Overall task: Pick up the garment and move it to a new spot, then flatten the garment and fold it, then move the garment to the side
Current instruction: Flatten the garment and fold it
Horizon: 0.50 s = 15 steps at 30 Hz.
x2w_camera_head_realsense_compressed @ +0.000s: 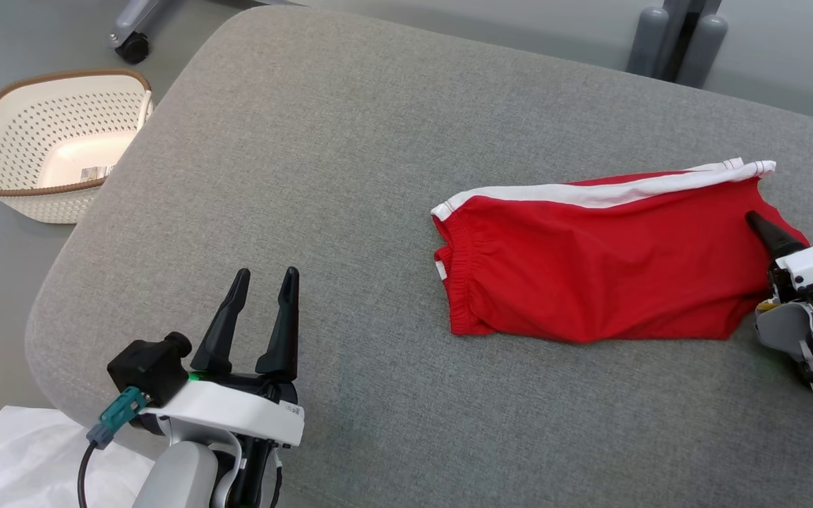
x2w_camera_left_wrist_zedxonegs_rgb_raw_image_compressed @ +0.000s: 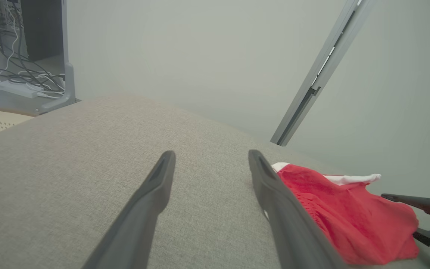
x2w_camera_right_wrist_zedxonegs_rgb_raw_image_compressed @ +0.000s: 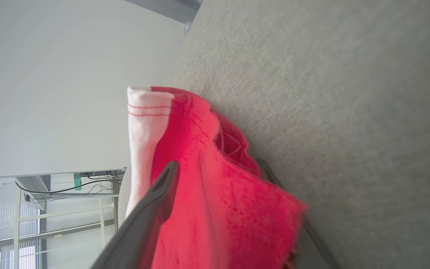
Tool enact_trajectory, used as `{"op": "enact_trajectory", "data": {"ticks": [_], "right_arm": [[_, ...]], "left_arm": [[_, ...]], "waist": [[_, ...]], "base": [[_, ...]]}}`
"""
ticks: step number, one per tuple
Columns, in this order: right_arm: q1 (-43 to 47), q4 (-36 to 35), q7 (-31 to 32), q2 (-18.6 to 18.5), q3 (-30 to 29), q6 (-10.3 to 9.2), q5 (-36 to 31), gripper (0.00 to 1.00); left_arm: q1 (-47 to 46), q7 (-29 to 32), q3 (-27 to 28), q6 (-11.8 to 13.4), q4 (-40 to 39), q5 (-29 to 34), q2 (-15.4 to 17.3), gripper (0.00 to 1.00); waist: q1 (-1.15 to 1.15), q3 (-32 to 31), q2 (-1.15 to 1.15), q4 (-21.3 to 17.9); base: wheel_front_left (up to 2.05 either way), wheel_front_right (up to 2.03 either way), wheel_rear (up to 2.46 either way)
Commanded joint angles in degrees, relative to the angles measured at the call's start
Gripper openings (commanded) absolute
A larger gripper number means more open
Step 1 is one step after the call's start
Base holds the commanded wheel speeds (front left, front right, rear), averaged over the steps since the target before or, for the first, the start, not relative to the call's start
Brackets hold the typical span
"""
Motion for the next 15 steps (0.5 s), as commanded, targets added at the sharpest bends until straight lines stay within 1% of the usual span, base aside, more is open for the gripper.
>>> {"op": "enact_trajectory", "data": {"ticks": [1, 2, 3, 4, 9, 15], "right_arm": [[2.23, 1.85, 1.51, 3.81, 0.86, 0.13, 0.23, 1.0], [2.1, 1.77, 1.45, 3.84, 0.97, 0.13, 0.19, 0.89], [1.92, 1.43, 1.44, 3.84, 1.2, 0.13, 0.07, 0.26], [1.82, 1.01, 1.26, 3.74, 1.31, 0.13, 0.03, 0.0], [2.01, -0.91, 0.65, 3.17, 1.41, 0.12, 0.65, 0.0], [2.94, -4.04, -0.73, 2.94, 0.87, 0.11, 2.1, 0.0]], "left_arm": [[-1.06, -0.15, -0.08, 0.28, -0.28, -0.43, 0.2, 1.0], [-1.07, -0.15, -0.14, 0.34, -0.29, -0.54, 0.21, 1.0], [-1.07, -0.15, -0.18, 0.39, -0.3, -0.46, 0.21, 1.0], [-1.08, -0.15, -0.22, 0.37, -0.32, -0.44, 0.21, 1.0], [-0.97, -0.15, 0.03, 0.73, -0.31, -0.68, 0.2, 1.0], [-0.63, -0.15, 0.48, 0.73, -0.08, -0.45, 0.22, 1.0]], "waist": [[0.0, 0.07, 0.0, 0.27], [0.0, 0.08, 0.0, 0.38], [0.0, 0.1, 0.0, 0.47], [0.0, 0.11, 0.0, 0.54], [0.0, -0.18, 0.0, 0.34], [0.0, -1.24, 0.0, -0.94]], "base": [[0.0, 0.0, 0.0], [0.0, 0.0, 0.0], [0.0, 0.0, 0.0], [0.0, 0.0, 0.0], [0.0, 0.0, 0.0], [0.0, 0.0, 0.0]]}}
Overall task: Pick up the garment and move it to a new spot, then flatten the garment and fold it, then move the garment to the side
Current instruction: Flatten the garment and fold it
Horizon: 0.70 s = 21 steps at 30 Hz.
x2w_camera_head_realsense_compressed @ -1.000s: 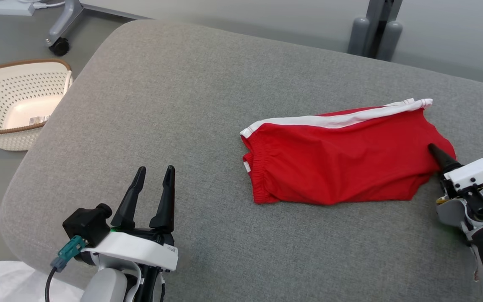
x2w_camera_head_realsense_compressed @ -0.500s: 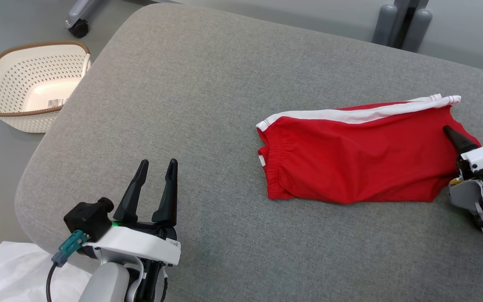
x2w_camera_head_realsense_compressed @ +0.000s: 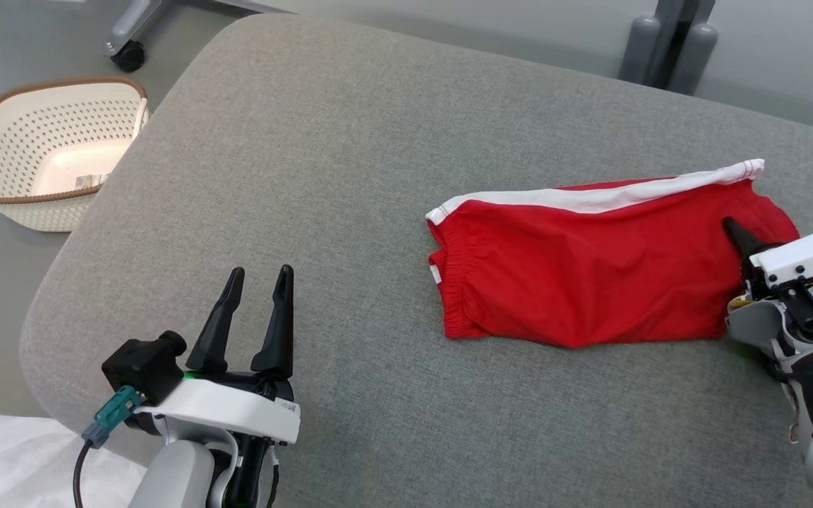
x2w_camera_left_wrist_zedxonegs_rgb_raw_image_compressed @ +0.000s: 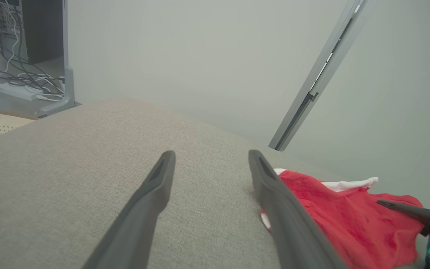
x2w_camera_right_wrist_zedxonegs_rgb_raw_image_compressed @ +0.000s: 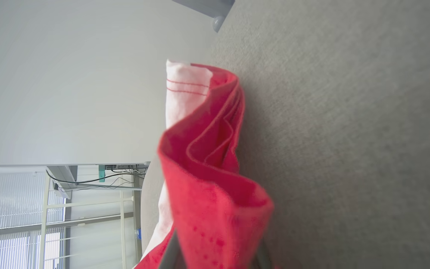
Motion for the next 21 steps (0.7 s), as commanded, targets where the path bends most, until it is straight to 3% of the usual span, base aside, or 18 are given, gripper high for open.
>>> {"op": "enact_trajectory", "data": {"ticks": [1, 15, 21], "right_arm": [[1.92, 0.34, -0.26, 0.78, -0.12, 0.02, 0.64, 0.0], [7.61, -7.29, -4.12, 1.38, -0.05, 0.03, 4.03, 0.0], [9.92, -6.68, -8.04, 1.09, 1.14, 0.03, 2.56, 0.0]], "left_arm": [[-0.56, -0.15, 0.31, 0.11, 0.06, 0.02, 0.21, 1.0], [1.5, -0.15, 1.28, -0.15, 1.08, 0.86, 0.23, 1.0], [2.8, -0.15, 1.96, -0.4, 1.52, 1.32, 0.23, 1.0]], "waist": [[0.0, -0.5, 0.0, -0.59], [0.0, -5.4, 0.0, -5.24], [0.0, -7.81, 0.0, -7.55]], "base": [[0.0, 0.0, 0.0], [0.0, 0.0, 0.0], [0.0, 0.0, 0.0]]}}
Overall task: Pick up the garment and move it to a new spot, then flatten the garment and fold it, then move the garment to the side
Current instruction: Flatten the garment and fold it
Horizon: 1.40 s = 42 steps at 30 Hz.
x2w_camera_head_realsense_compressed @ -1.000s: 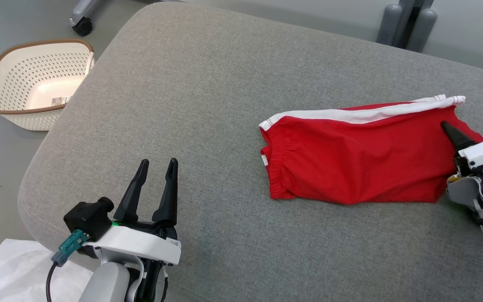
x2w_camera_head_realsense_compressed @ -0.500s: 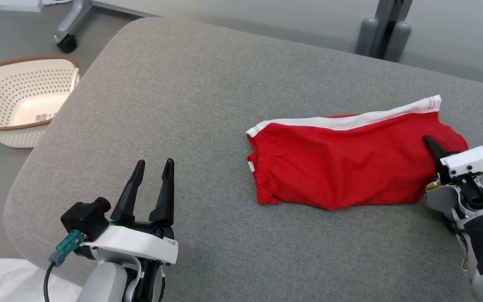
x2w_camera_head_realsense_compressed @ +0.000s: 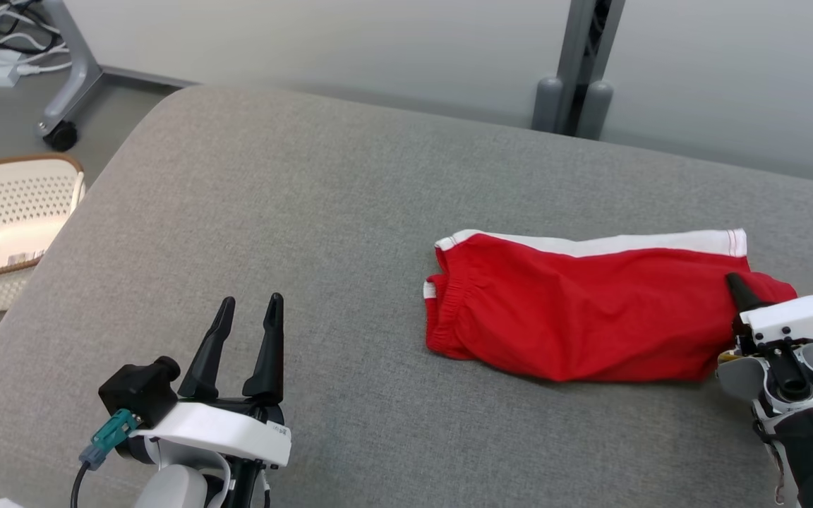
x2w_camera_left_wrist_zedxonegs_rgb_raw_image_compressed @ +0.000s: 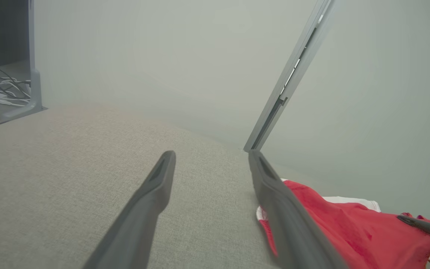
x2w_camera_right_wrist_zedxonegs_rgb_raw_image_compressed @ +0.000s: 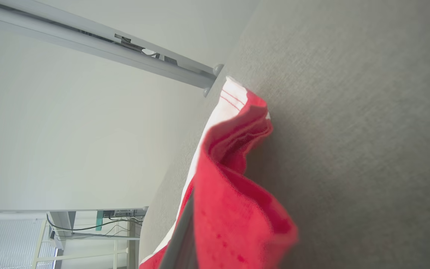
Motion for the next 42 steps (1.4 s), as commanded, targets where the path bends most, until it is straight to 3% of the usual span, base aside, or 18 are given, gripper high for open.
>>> {"op": "enact_trajectory", "data": {"ticks": [1, 15, 24, 27, 42], "right_arm": [[0.57, 0.14, -1.08, -0.35, -0.25, 0.06, 0.29, 0.0], [4.55, 5.17, -8.98, -0.42, 1.59, 0.06, -3.85, 0.0], [5.57, 0.26, -11.67, 0.54, 5.51, 0.06, -7.02, 0.0], [6.06, -2.96, -12.61, 1.17, 8.79, 0.06, -9.19, 0.0], [5.01, -9.67, -13.58, 4.33, 19.89, 0.06, -15.8, 0.0]], "left_arm": [[0.35, -0.15, 0.22, -0.14, 0.13, 0.41, 0.24, 1.0], [3.47, -0.15, 0.33, -0.42, 1.22, 0.66, 0.25, 1.0], [3.77, -0.15, -0.15, -0.54, 2.02, 0.72, 0.25, 1.0], [4.34, -0.15, 0.57, -0.72, 2.28, -4.05, 0.27, 1.0], [3.94, -0.15, 1.05, -0.92, 3.06, -4.39, 0.24, 1.0]], "waist": [[0.0, -1.18, 0.0, -0.99], [0.0, -5.91, 0.0, -3.36], [0.0, -7.27, 0.0, -3.57], [0.0, -7.7, 0.0, -3.23], [0.0, -7.22, 0.0, 0.19]], "base": [[0.0, 0.0, 0.0], [0.0, 0.0, 0.0], [0.0, 0.0, 0.0], [0.0, 0.0, 0.0], [0.0, 0.0, 0.0]]}}
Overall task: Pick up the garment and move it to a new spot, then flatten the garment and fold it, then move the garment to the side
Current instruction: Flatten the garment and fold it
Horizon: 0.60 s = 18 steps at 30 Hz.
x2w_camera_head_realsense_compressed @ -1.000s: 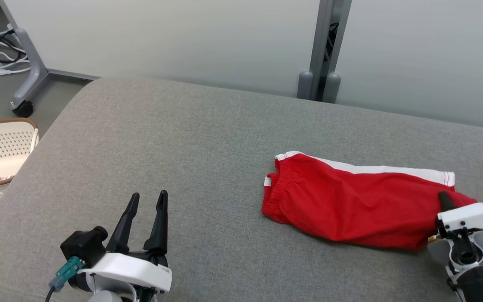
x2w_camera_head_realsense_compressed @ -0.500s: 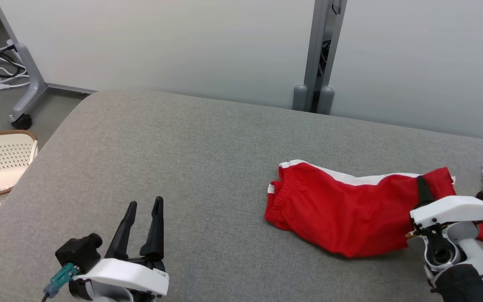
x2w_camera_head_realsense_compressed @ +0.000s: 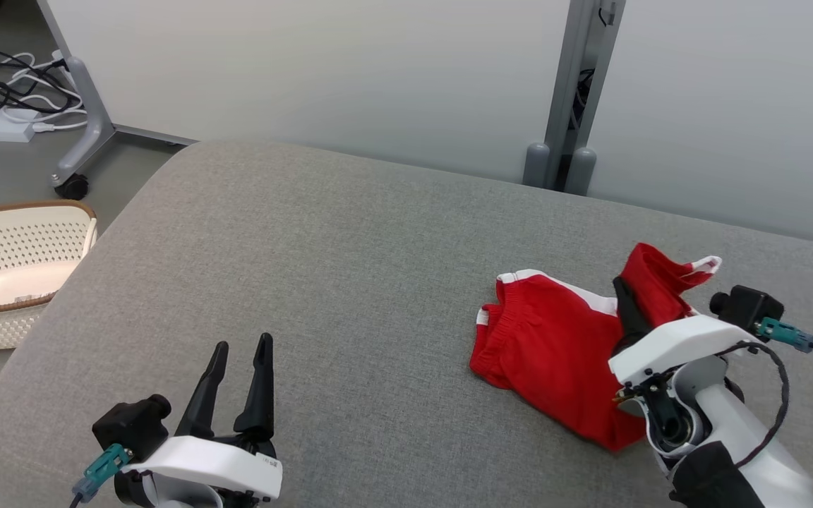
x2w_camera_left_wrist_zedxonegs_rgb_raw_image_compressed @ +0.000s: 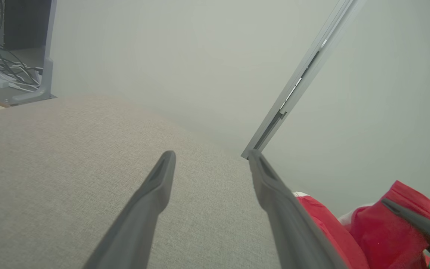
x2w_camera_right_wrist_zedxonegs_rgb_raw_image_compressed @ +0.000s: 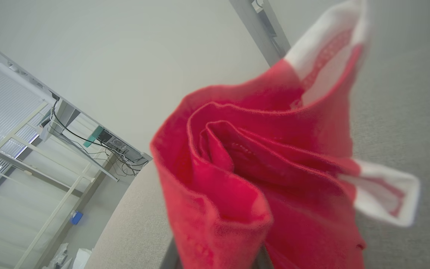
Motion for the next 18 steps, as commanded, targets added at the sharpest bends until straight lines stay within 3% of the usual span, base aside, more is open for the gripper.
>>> {"op": "enact_trajectory", "data": {"ticks": [1, 18], "right_arm": [[-0.63, -0.38, 0.07, 0.07, 1.38, 0.06, -1.0, 0.0], [-6.66, 7.32, -0.54, 1.3, 11.05, 0.06, -5.88, 0.0]], "left_arm": [[0.33, -0.15, 0.18, -0.33, -0.01, -0.06, 0.25, 1.0], [-1.8, -0.15, -2.34, 0.19, -0.24, -2.83, 0.25, 1.0]], "waist": [[0.0, 0.34, 0.0, 0.57], [0.0, 5.24, 0.0, 5.48]], "base": [[0.0, 0.0, 0.0], [0.0, 0.0, 0.0]]}}
